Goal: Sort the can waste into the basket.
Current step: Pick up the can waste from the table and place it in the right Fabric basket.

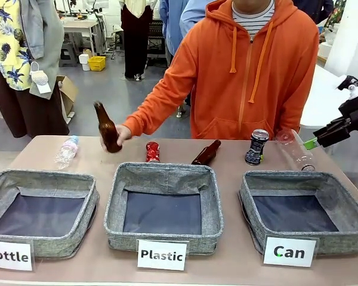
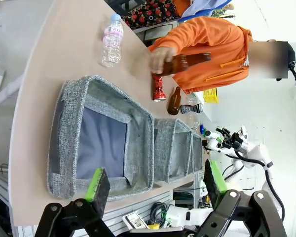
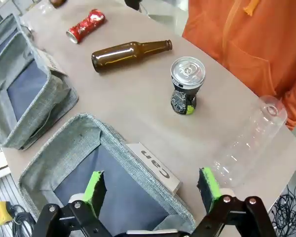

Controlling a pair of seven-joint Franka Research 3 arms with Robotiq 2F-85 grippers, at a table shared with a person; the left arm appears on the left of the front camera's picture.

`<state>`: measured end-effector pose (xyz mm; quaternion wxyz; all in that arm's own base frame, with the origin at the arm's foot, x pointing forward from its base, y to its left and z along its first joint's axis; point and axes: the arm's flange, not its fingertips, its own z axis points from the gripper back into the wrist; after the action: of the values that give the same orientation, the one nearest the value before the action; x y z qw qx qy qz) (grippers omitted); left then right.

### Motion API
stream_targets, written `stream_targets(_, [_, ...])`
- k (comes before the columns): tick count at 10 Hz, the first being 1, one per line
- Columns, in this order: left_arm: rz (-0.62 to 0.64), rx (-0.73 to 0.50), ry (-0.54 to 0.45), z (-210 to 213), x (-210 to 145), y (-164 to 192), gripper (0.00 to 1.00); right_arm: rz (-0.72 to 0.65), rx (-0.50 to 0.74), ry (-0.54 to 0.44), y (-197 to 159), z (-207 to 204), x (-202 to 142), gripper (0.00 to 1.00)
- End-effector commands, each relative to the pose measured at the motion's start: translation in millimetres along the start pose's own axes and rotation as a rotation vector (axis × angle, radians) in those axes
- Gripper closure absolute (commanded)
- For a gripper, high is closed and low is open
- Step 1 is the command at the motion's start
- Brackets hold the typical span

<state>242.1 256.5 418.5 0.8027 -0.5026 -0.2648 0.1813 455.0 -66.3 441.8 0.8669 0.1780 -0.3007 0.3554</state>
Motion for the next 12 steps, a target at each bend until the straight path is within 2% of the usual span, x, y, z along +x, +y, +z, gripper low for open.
stream_targets(1, [-0.022, -0.023, -0.009, 0.9, 1.2, 0.6, 0.00, -0.008, -0.007, -0.018, 0.0, 7.8, 3.2, 0.00])
stream_targets(2, [-0.022, -0.023, -0.009, 0.9, 1.2, 0.6, 0.00, 0.000, 0.000, 0.000, 0.0, 0.0, 0.0, 0.00])
stream_targets(3, [0.000, 0.000, 0.000, 0.0, -0.1, 0.0, 0.00, 0.059, -0.002, -0.079, -26.0, -17.1, 1.6, 0.00])
stream_targets(4, [-0.022, -0.084, -0.053, 48.4, 4.8, -38.7, 0.00, 0.082, 0.011, -0.109, -46.2, -36.4, 1.6, 0.00])
stream_targets(5, [-0.050, -0.121, -0.107, 93.8, 2.1, -63.1, 0.00, 0.118, 0.021, -0.135, -60.9, -54.6, 1.2, 0.00])
stream_targets(6, [-0.032, -0.125, -0.148, 124.9, 1.9, -71.4, 0.00, 0.159, 0.018, -0.159, -69.8, -68.0, 3.2, 0.00])
stream_targets(7, [-0.019, -0.136, -0.169, 152.4, 0.2, -74.5, 0.00, 0.211, 0.039, -0.196, -75.7, -80.1, 6.8, 0.00])
stream_targets(9, [-0.004, -0.279, -0.149, 202.7, -14.9, -69.2, 0.00, 0.280, 0.064, -0.230, -88.2, -103.9, 9.7, 0.00])
stream_targets(12, [0.042, -0.363, -0.141, 218.7, -15.2, -55.0, 0.00, 0.291, 0.101, -0.249, -106.2, -135.4, 4.0, 0.00])
